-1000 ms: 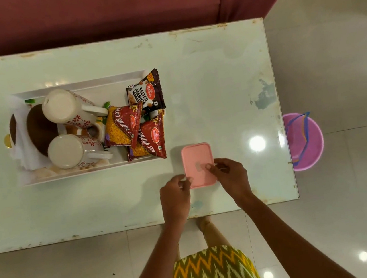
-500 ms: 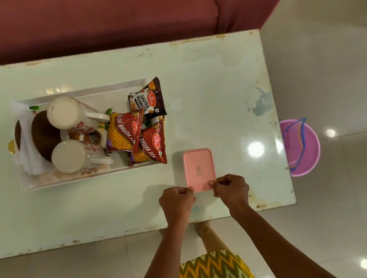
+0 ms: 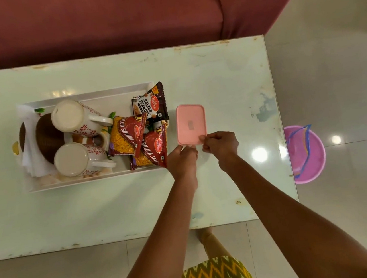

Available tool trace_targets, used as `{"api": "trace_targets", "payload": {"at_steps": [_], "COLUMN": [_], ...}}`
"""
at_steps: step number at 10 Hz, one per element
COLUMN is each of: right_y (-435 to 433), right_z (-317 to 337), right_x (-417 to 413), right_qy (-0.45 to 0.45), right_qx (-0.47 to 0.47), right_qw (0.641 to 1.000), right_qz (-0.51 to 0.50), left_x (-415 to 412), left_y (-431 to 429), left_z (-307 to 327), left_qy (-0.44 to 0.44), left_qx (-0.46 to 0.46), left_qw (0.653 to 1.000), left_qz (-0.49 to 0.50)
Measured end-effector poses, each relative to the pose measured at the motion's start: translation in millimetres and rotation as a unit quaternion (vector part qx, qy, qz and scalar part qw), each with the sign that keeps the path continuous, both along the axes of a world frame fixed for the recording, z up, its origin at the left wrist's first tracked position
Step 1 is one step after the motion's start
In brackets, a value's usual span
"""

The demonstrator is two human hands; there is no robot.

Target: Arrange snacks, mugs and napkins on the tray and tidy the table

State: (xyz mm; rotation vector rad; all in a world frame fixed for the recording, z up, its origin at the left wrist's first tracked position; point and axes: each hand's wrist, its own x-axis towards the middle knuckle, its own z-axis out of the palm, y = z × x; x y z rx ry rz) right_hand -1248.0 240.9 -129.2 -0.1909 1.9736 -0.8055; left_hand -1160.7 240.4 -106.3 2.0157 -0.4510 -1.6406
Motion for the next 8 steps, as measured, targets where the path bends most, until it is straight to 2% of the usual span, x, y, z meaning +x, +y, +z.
{"api": "trace_targets", "payload": {"at_steps": [3,4,5,6,7,8], "right_y": [-11,-9,-6,-1,5,11], "right_z": [-6,-6,-7,2,15,36], "right_x": [0,-1,-2,0,0,4], "right_qy": [-0.001,-0.004,0.011,0.031,0.076,0.117], "right_qx": [-0.003,-0.009,-0.009,0.0,-0.008,-0.011], "right_qw": [1.0,1.0,0.999,0.997,0.99,0.98], "right_qz": [0.01,0.019,0.042,0.076,0.121,0.162], "left_x": [5,8,13,22,35,53], "left_y": [-10,-11,-9,-6,-10,-12], "left_z": [-10,-12,-6,10,28,51], "left_qy": [0.009,-0.003,-0.044,-0.111,-0.166,-0.197], "left_qx": [0.022,0.028,0.023,-0.025,-0.115,-0.169], "left_qw": [1.0,0.999,0.995,0.977,0.945,0.919], "left_qz": [-0.019,-0.034,-0.09,-0.179,-0.258,-0.297]}}
